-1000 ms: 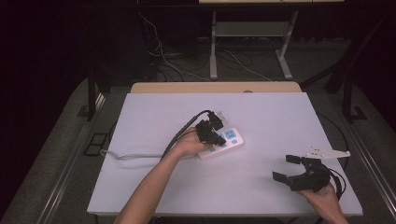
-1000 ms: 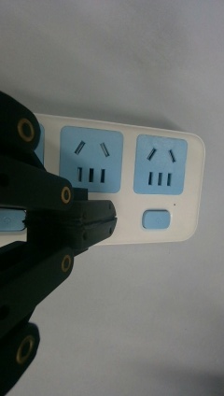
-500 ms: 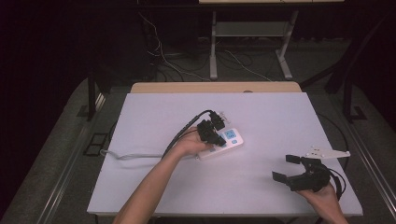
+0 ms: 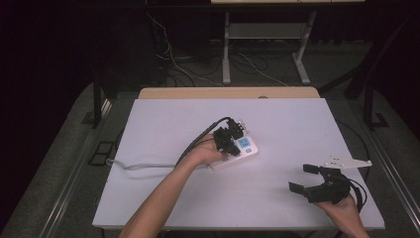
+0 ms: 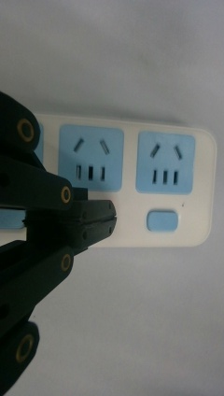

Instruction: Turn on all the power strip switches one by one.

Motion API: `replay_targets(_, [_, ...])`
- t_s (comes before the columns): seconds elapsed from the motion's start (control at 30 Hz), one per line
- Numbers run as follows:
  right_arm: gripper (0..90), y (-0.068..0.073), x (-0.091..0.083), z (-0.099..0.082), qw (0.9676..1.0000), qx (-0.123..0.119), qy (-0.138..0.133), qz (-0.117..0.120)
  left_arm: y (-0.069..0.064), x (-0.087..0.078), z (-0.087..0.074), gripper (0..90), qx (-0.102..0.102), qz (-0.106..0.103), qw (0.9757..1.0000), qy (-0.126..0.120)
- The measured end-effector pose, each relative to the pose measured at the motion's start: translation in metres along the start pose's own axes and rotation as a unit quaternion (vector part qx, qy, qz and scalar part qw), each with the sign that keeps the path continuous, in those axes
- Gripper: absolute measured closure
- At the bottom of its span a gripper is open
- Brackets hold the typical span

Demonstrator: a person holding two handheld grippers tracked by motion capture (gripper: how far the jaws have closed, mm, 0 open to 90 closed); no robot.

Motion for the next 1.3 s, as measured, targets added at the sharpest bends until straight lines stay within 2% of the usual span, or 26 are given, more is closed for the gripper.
replay_targets(0.1, [0.4,0.000,0.000,0.000,1.0000,-0.001,0.001,0.000,0.001,0.000,-0.001,90.0,-0.006,-0.007,0.9999,-0.005])
replay_targets(0.17, [0.4,0.000,0.000,0.000,1.0000,-0.002,0.001,0.000,0.002,0.000,-0.003,90.0,-0.011,-0.013,0.9997,-0.017])
replay_targets(0.37, [0.4,-0.001,0.000,0.000,1.0000,0.000,0.000,0.000,0.002,-0.001,-0.003,90.0,-0.005,-0.005,0.9998,-0.018])
replay_targets(0.47, [0.4,-0.001,0.000,0.001,1.0000,0.000,-0.002,0.000,0.002,-0.002,-0.005,89.9,-0.015,-0.008,0.9994,-0.030])
replay_targets(0.6, [0.4,-0.002,0.000,0.000,1.0000,0.002,-0.002,0.000,0.005,-0.004,-0.005,89.9,-0.018,-0.005,0.9992,-0.035])
replay_targets(0.7, [0.3,-0.003,-0.001,0.001,1.0000,0.002,-0.003,0.000,0.006,-0.007,-0.005,89.9,-0.023,-0.011,0.9987,-0.045])
replay_targets(1.03, [0.4,-0.003,-0.002,0.001,1.0000,0.003,-0.005,-0.001,0.012,-0.024,0.010,89.8,-0.019,-0.005,0.9974,-0.069])
replay_targets(1.3, [0.4,-0.004,-0.002,0.001,1.0000,0.004,-0.006,0.000,0.014,-0.024,0.021,89.8,-0.009,-0.005,0.9973,-0.073])
Point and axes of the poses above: each handheld gripper's, and its own axes: x roughly forward along the jaws, z roughly out of its top, y roughly to its left, the point moved 6 cm from there along x, roughly forward along the jaws, and after that the axes turned 11 degrees about x, right-handed, at the moved point
